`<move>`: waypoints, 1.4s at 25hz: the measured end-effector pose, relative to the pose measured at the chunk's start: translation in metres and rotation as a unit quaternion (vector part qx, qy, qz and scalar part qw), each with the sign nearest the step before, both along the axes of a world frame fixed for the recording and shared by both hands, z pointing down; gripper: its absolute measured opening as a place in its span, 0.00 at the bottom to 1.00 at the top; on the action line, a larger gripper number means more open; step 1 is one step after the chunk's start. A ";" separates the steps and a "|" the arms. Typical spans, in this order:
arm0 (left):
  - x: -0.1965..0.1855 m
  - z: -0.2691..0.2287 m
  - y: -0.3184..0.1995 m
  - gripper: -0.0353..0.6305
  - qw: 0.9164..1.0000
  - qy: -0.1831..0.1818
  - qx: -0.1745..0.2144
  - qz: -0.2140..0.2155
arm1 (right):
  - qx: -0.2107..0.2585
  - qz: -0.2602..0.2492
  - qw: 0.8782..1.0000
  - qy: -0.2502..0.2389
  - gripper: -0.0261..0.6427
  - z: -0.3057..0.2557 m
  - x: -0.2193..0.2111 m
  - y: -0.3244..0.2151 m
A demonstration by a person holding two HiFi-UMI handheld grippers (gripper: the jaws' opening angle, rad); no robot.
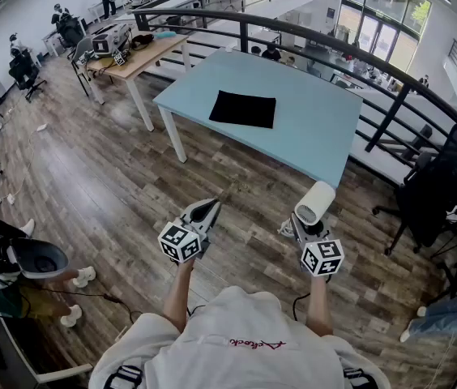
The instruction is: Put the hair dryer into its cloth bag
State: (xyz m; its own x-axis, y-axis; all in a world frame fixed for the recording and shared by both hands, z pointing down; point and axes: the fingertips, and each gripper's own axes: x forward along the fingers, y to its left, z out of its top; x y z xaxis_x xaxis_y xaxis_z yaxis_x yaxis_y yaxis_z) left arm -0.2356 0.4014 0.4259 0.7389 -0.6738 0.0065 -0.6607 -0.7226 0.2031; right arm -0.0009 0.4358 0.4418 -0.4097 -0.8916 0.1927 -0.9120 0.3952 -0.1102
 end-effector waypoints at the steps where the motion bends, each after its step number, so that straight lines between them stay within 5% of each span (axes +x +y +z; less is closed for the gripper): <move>1: -0.002 0.000 -0.001 0.07 1.000 0.001 0.000 0.001 | 0.000 0.002 1.000 0.002 0.29 0.001 -0.001 -0.001; 21: -0.021 0.008 -0.039 0.07 1.000 0.004 0.001 0.021 | 0.016 0.019 1.000 -0.004 0.29 -0.002 -0.029 -0.038; 35: -0.069 0.023 -0.063 0.07 0.999 0.003 -0.009 0.040 | 0.019 0.036 0.999 0.005 0.29 -0.001 -0.078 -0.061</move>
